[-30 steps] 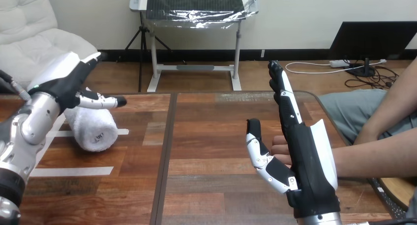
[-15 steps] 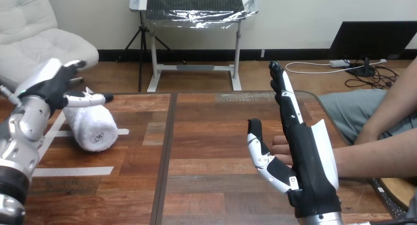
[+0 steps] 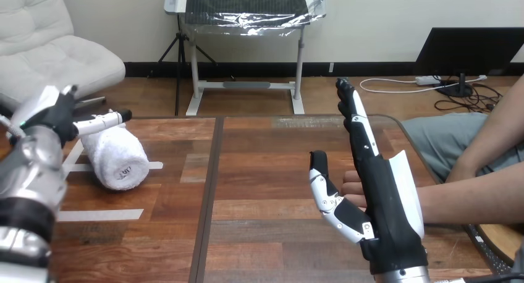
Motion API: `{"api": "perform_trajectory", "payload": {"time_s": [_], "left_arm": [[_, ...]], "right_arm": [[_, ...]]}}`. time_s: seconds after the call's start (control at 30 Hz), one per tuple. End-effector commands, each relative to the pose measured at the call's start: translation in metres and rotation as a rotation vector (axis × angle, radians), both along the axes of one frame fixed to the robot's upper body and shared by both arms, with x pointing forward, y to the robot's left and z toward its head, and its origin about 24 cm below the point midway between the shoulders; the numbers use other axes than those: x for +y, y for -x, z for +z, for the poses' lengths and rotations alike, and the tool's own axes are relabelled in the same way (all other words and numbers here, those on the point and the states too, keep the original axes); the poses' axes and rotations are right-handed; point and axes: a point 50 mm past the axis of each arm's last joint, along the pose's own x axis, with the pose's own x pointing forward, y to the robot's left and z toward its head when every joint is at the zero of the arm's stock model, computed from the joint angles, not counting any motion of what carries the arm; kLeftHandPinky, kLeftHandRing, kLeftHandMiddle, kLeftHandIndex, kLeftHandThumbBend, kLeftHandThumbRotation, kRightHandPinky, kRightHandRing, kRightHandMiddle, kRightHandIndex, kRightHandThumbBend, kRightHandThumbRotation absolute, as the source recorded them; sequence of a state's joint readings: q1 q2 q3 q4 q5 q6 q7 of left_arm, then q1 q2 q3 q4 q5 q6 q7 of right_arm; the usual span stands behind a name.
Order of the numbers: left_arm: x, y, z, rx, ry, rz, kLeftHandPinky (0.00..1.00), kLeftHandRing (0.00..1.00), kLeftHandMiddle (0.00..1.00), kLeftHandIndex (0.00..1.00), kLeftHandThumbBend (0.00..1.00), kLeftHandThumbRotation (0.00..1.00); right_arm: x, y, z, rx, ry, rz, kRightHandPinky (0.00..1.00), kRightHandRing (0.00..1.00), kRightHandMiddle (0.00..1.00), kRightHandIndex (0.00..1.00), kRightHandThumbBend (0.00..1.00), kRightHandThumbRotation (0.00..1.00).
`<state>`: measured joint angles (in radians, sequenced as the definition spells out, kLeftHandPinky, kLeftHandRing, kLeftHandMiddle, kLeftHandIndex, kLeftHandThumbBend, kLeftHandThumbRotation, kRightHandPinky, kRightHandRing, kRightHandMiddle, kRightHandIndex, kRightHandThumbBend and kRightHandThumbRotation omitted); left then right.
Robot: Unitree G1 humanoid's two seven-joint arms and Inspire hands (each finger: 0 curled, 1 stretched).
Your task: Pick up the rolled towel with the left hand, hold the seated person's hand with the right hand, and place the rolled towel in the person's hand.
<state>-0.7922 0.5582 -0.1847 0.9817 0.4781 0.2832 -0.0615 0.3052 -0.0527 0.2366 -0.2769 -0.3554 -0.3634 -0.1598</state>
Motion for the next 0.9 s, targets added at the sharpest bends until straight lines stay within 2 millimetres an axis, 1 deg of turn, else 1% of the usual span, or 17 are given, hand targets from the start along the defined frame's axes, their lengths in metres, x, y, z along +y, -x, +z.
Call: {"api": "perform_trajectory", "payload": {"time_s": [0.0, 0.1, 0.2, 0.3, 0.4, 0.5, 0.6, 0.7, 0.87], "left_arm": [[-0.026, -0.024, 0.032, -0.069, 0.014, -0.003, 0.63, 0.8, 0.87, 1.0, 0.91, 0.96], [-0.03, -0.025, 0.03, -0.062, 0.047, 0.021, 0.61, 0.79, 0.85, 1.0, 0.92, 0.98], [-0.033, -0.027, 0.029, -0.051, 0.082, 0.039, 0.57, 0.75, 0.82, 1.0, 0.94, 0.99], [-0.036, -0.028, 0.028, -0.037, 0.122, 0.051, 0.56, 0.75, 0.82, 1.0, 0.95, 1.0], [-0.038, -0.029, 0.027, -0.028, 0.156, 0.05, 0.63, 0.82, 0.88, 1.0, 0.94, 1.0], [-0.04, -0.03, 0.026, -0.018, 0.177, 0.042, 0.74, 0.91, 0.95, 1.0, 0.93, 1.0], [-0.043, -0.031, 0.026, -0.002, 0.18, 0.028, 0.82, 0.95, 0.97, 1.0, 0.91, 1.0], [-0.046, -0.033, 0.027, 0.002, 0.16, 0.0, 0.89, 0.98, 0.99, 1.0, 0.88, 1.0], [-0.051, -0.035, 0.03, -0.024, 0.095, -0.054, 0.96, 0.99, 1.0, 1.0, 0.74, 1.0]], "right_arm": [[0.003, -0.01, 0.017, -0.071, -0.023, 0.009, 1.0, 1.0, 1.0, 1.0, 0.0, 0.0], [0.003, -0.01, 0.017, -0.07, -0.014, 0.01, 1.0, 1.0, 1.0, 1.0, 0.0, 0.0], [0.002, -0.01, 0.017, -0.066, -0.013, 0.011, 1.0, 1.0, 1.0, 1.0, 0.0, 0.0], [0.002, -0.01, 0.017, -0.062, -0.012, 0.008, 1.0, 1.0, 1.0, 1.0, 0.0, 0.0], [0.002, -0.01, 0.018, -0.058, -0.007, 0.005, 1.0, 1.0, 1.0, 1.0, 0.0, 0.0], [0.002, -0.009, 0.018, -0.053, -0.002, 0.003, 1.0, 1.0, 1.0, 1.0, 0.0, 0.0], [0.003, -0.009, 0.018, -0.049, 0.002, -0.001, 1.0, 1.0, 1.0, 1.0, 0.0, 0.0], [0.003, -0.009, 0.019, -0.047, 0.003, -0.005, 1.0, 1.0, 1.0, 1.0, 0.0, 0.0], [0.003, -0.008, 0.019, -0.039, -0.002, -0.007, 1.0, 1.0, 1.0, 1.0, 0.0, 0.0]]}}
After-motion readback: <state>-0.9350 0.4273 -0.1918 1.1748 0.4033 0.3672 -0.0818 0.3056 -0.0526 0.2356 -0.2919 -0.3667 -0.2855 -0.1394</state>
